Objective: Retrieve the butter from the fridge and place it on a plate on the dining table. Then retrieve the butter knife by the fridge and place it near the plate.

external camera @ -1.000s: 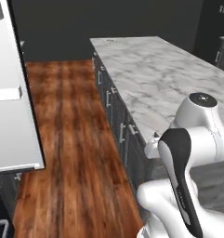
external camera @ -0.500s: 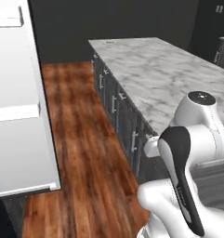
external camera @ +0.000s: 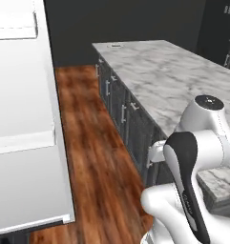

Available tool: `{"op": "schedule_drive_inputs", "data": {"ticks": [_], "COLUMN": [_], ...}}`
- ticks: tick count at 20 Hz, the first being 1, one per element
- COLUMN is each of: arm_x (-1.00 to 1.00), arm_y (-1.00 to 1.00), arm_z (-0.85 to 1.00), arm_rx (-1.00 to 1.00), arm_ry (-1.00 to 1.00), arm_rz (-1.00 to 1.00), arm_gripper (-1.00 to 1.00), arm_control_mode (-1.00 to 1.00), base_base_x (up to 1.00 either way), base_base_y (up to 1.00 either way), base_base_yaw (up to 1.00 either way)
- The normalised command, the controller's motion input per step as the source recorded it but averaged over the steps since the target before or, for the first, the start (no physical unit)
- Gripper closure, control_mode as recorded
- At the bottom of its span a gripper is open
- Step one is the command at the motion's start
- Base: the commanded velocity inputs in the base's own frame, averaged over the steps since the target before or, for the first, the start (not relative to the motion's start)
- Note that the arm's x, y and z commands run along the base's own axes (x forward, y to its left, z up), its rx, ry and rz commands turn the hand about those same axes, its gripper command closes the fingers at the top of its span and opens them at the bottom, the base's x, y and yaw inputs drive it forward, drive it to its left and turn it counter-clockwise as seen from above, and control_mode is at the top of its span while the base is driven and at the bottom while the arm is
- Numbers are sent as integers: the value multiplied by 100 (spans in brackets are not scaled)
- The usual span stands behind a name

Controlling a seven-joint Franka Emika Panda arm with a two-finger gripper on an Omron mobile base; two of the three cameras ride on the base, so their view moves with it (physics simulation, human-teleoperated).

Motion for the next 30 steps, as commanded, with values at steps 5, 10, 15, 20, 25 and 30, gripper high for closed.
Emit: {"op": "schedule_drive_inputs", "data": {"ticks": [5, 10, 15, 20, 25, 30], "arm_x": [0, 0, 0, 0, 0, 0], "arm_y": [0, 0, 0, 0, 0, 0], "arm_z": [0, 0, 0, 0, 0, 0], "arm_rx": [0, 0, 0, 0, 0, 0], "arm_ry": [0, 0, 0, 0, 0, 0], "arm_rz": [0, 0, 0, 0, 0, 0], "arm_gripper": [100, 100, 100, 100, 100, 100], "arm_control_mode": [100, 100, 100, 100, 100, 100], "base_base_x": [99, 98, 99, 100, 100, 100], "base_base_y": [45, -5, 5, 1, 29, 33], "base_base_yaw": [-4, 7, 0, 0, -4, -6]}}
